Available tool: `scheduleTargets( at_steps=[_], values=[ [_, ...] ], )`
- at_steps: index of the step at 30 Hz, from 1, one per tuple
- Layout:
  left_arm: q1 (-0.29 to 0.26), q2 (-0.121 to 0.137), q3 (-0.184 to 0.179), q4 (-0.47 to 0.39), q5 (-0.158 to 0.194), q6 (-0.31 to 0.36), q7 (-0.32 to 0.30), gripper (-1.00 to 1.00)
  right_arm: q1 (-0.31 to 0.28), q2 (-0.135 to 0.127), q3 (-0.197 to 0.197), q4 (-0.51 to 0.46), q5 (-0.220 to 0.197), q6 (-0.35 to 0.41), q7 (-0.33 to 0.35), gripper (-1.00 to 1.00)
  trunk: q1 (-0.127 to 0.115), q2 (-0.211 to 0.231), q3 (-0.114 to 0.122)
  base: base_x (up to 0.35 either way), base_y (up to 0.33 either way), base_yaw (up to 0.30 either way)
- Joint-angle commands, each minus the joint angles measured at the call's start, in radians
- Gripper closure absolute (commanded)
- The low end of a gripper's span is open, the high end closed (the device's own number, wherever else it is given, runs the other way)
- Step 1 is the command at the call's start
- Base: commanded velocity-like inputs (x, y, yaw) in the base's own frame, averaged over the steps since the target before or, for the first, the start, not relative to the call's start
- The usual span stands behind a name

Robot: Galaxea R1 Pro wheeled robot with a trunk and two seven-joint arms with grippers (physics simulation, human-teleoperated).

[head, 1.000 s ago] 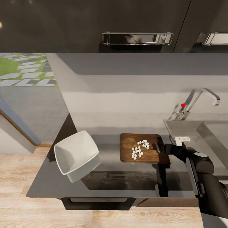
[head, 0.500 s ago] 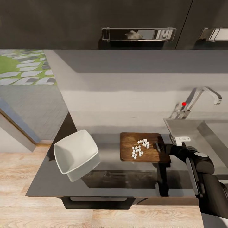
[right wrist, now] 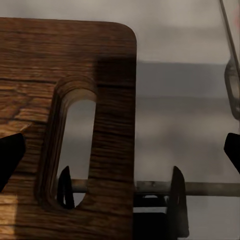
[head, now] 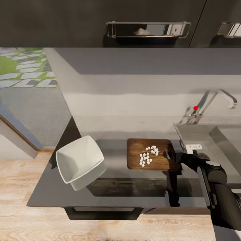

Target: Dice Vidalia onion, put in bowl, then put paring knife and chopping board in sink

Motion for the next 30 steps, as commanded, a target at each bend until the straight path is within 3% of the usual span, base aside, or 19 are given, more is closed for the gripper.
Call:
scheduleTargets(
  at_steps=[1,11,30],
  values=[
    [-0.002,-0.001,-0.009,0.004,0.008,-0.007,0.001,-1.0,-0.001,-0.001,-0.001,-0.001,0.01,0.004,0.009,-1.0,0.0,-0.002,-0.003,0.0,0.0,0.0],
    [-0.002,-0.001,-0.009,0.004,0.008,-0.007,0.001,-1.0,-0.001,-0.042,-0.005,-0.001,0.01,0.003,0.008,-1.0,0.0,-0.002,-0.009,0.0,0.0,0.0],
    [-0.002,0.0,-0.008,0.004,0.008,-0.007,0.001,-1.0,-0.001,-0.046,-0.003,-0.001,0.01,0.002,0.006,-1.0,0.0,-0.002,-0.01,0.0,0.0,0.0]
  ],
)
